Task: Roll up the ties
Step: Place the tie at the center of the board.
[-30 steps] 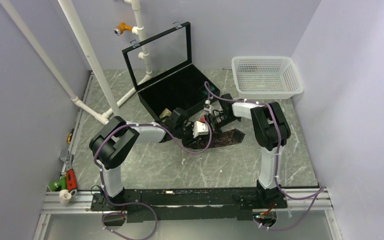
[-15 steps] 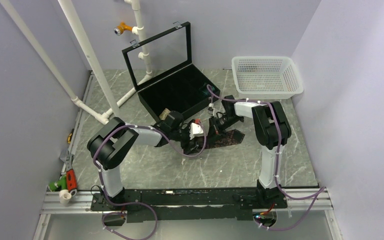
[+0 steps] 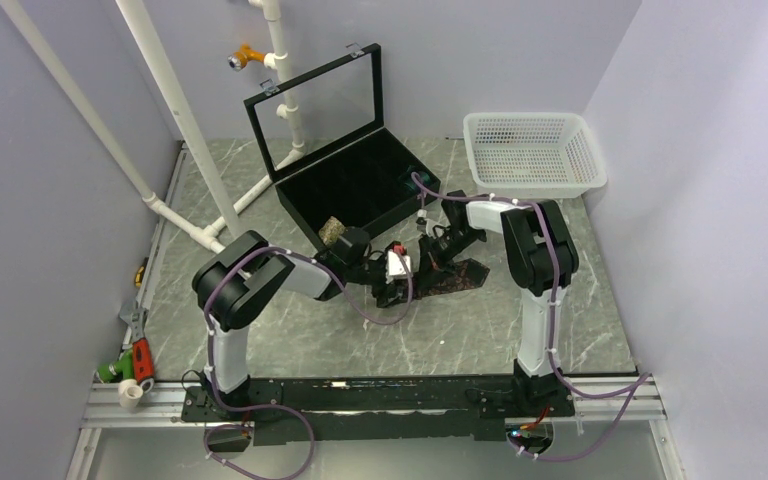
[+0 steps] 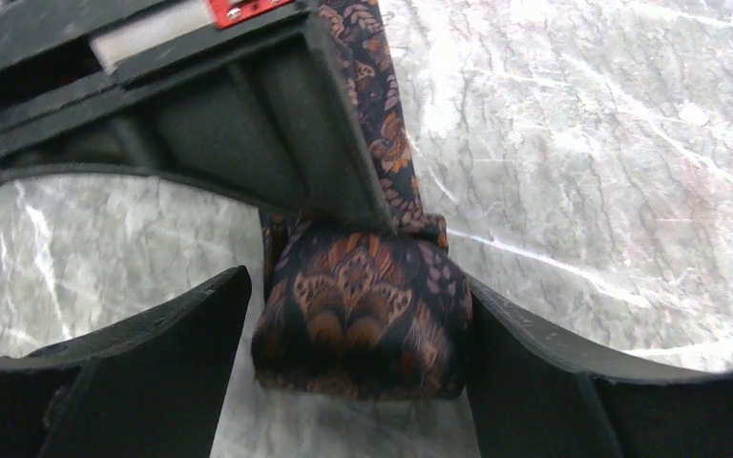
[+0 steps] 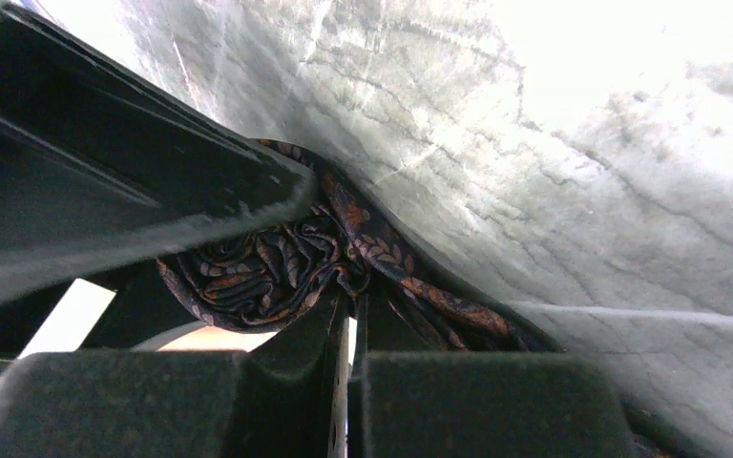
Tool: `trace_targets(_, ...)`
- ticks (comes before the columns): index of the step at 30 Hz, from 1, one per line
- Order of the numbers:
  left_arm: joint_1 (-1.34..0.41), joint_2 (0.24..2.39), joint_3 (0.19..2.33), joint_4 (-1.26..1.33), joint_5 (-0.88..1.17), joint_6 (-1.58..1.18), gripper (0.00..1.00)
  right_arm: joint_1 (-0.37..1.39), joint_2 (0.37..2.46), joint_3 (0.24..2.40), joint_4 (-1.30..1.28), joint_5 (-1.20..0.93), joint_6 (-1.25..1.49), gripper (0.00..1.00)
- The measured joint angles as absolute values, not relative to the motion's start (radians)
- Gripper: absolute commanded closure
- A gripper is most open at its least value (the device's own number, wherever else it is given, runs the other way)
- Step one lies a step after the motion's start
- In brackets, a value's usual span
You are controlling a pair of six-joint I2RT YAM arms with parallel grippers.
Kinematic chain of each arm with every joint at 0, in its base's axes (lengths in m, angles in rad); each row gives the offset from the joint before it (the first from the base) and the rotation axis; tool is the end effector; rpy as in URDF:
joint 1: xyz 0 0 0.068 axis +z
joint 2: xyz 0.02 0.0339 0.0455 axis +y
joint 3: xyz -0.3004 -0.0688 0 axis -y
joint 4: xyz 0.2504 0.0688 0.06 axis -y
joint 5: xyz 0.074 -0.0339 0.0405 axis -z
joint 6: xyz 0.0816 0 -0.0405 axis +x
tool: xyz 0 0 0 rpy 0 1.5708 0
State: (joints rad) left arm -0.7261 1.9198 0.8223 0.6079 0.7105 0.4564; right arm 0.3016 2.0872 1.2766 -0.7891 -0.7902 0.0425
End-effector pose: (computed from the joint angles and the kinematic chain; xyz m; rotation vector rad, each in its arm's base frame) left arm 0.2714 -0.3121 0.1364 1.4834 1.4111 -0.8959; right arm 0.3462 0.1684 0.1032 0.3403 -2.7409 -1.1279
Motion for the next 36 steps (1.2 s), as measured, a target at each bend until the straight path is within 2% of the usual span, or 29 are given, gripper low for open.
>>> trace_targets(5, -0.758, 1.953, 0.875, 0.556, 0.71, 0.505, 0.63, 0.302, 2.102, 1.298, -0.817, -0.798, 0.018, 1.0)
trace_targets(7, -0.762, 1.953, 0.882, 0.536, 0.708, 0.52, 0.74, 0.3, 2.102, 1.299, -0.828, -0.798, 0.002, 0.94)
trace_targets(9, -0.76, 1.953, 0.883, 0.53, 0.718, 0.522, 0.79, 0.292, 2.095, 1.298, -0.834, -0.801, -0.009, 0.86)
trace_targets(12, -0.749, 1.953, 0.884, 0.525, 0.737, 0.515, 0.81, 0.273, 2.059, 1.285, -0.833, -0.805, -0.025, 0.73)
trace_targets(14, -0.733, 1.953, 0.883, 0.516, 0.765, 0.509, 0.81, 0.237, 2.022, 1.28, -0.828, -0.809, -0.028, 0.7)
trace_targets(19, -0.704, 1.953, 0.88, 0.494, 0.823, 0.509, 0.81, 0.15, 1.937, 1.28, -0.791, -0.783, -0.031, 0.75)
trace_targets(23, -0.698, 1.943, 0.88, 0.465, 0.835, 0.495, 0.8, 0.168, 1.953, 1.258, -0.748, -0.725, -0.031, 0.81)
trace_targets(26, -0.698, 1.932, 0.88, 0.447, 0.819, 0.438, 0.76, 0.185, 1.992, 1.232, -0.734, -0.686, -0.028, 0.81)
trace_targets(36, -0.693, 1.847, 0.844, 0.442, 0.652, 0.128, 0.73, 0.189, 2.004, 1.209, -0.727, -0.73, -0.015, 0.82)
